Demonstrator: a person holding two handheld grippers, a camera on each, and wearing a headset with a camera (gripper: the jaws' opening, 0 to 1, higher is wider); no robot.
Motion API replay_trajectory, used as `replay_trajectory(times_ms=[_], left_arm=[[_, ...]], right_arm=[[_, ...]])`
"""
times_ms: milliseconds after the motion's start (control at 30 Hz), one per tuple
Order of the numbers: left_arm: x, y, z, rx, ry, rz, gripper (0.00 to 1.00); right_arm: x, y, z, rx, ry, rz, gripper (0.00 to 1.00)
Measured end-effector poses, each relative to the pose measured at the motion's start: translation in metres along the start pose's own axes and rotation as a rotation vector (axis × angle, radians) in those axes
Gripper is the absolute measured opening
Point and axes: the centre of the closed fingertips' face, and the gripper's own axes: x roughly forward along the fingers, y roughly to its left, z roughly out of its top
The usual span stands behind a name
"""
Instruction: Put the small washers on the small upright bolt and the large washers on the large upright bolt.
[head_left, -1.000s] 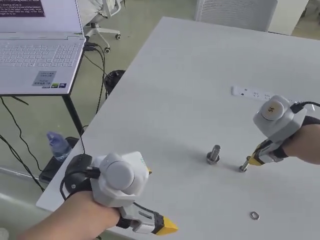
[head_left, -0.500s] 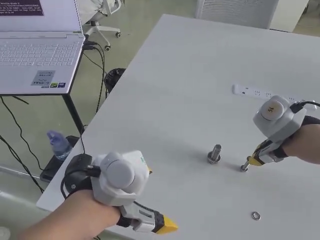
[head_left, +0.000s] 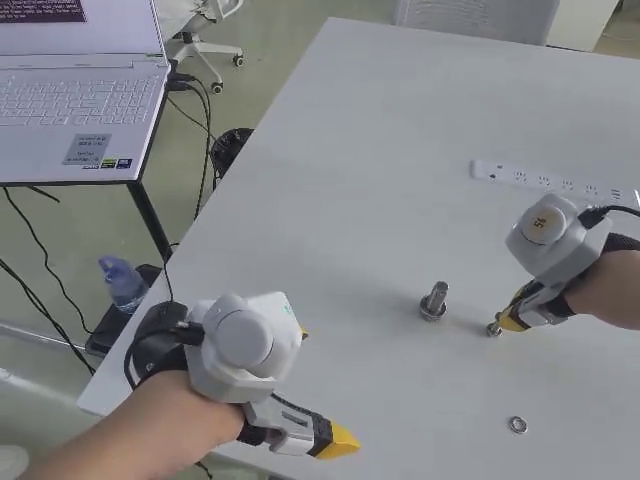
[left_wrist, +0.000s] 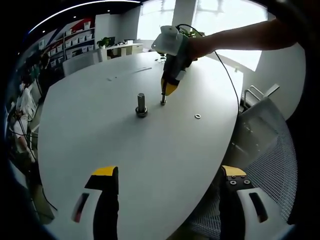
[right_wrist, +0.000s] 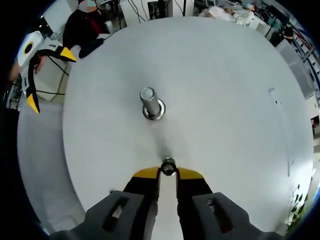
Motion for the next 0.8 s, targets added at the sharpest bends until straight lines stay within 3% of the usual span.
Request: replay_trajectory(times_ms=[800], left_arm=[[-0.002,0.002,-0.007,-0.013,0.008,-0.002,0.81]], right_arm=[[0.018,0.001,-0.007,-0.04,0.021,-0.019,0.13]])
